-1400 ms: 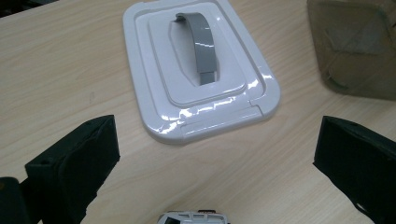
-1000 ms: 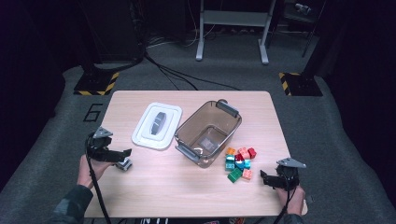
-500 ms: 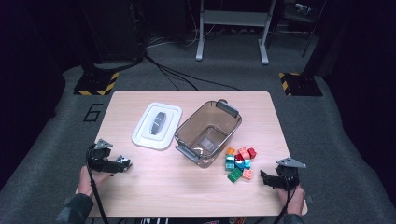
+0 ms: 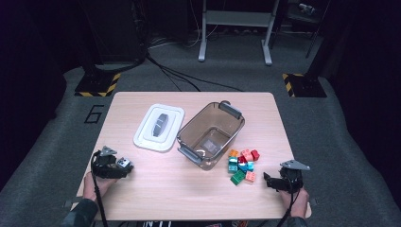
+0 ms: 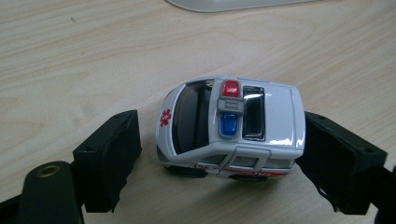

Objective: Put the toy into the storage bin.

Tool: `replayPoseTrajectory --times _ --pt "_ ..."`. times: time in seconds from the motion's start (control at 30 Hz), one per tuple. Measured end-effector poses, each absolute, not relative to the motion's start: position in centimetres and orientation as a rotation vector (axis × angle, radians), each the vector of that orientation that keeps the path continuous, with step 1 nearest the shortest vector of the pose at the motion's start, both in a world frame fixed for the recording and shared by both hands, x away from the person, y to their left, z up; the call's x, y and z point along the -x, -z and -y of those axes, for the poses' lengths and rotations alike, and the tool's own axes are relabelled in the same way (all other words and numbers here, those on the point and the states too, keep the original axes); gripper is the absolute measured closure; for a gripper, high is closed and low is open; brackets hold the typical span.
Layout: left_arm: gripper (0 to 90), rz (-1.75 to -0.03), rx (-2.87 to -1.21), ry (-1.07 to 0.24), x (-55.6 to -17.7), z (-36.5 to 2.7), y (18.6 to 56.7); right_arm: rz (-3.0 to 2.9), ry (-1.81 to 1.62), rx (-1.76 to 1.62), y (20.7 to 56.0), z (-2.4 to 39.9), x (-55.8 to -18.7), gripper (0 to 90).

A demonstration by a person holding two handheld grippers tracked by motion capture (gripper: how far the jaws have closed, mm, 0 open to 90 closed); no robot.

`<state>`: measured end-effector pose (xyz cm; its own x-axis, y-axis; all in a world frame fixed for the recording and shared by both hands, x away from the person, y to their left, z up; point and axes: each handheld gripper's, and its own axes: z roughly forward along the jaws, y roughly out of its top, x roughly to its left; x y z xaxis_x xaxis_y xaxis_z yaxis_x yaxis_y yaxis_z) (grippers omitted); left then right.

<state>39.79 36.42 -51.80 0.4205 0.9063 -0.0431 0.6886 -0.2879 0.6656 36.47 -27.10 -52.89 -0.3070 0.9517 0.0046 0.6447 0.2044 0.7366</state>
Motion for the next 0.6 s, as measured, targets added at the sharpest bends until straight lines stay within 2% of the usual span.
replayPoseTrajectory --times 0.13,0.6 --pt "23.7 -1.328 -2.056 -0.485 -39.67 -36.39 51.96 -2.028 -0.896 -1.482 52.88 27.09 -36.46 10.7" --pt "25.6 -1.277 -2.085 -0.534 -39.31 -35.88 52.06 -2.031 -0.897 -1.468 52.89 27.16 -36.49 11.6"
